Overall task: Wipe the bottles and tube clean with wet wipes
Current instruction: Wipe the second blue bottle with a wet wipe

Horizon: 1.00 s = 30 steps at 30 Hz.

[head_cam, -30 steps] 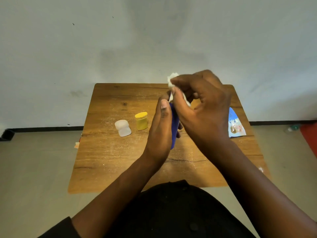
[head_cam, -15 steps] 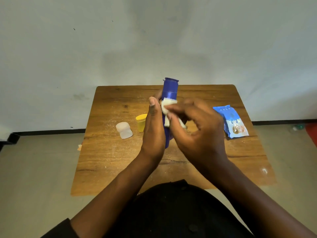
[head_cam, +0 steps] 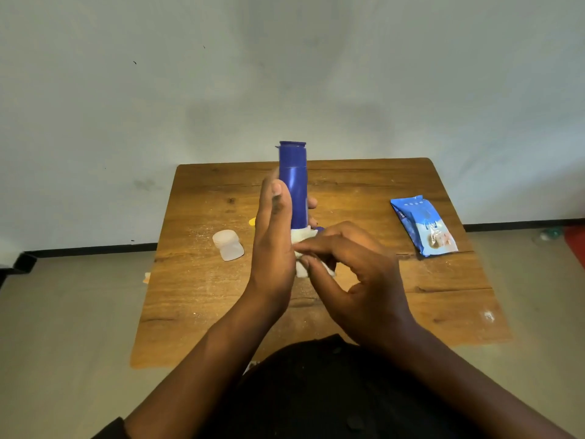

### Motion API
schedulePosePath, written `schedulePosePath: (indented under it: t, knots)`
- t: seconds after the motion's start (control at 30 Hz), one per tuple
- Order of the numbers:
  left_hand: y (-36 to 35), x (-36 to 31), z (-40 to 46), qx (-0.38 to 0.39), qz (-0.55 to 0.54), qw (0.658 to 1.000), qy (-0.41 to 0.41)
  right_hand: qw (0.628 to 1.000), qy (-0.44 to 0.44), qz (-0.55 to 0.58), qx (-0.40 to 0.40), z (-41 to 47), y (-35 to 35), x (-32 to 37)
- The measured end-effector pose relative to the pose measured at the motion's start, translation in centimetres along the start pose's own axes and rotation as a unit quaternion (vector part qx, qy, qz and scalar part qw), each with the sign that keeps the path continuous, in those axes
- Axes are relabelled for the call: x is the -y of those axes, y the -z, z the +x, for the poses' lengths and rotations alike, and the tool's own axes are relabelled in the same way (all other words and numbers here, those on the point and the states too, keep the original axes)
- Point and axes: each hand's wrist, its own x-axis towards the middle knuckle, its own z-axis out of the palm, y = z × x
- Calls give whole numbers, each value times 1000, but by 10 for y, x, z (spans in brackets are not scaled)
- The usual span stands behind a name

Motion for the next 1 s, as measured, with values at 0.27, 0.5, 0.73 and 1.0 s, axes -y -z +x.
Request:
schedulePosePath:
  t: [0.27,0.5,0.73,1.0]
  knots:
    - [-14,6,-7,31,128,990,-58,991,-29,-24,-126,48,22,3]
    - [-7,11,-5,16,238,961,-137,993,-8,-76,-90,44,30,4]
    - [-4,5,-11,14,341,924,-172,992,-4,-83,-90,40,32,12]
    - [1,2,-9,1,382,904,-193,992,1,-108,-61,41,29,16]
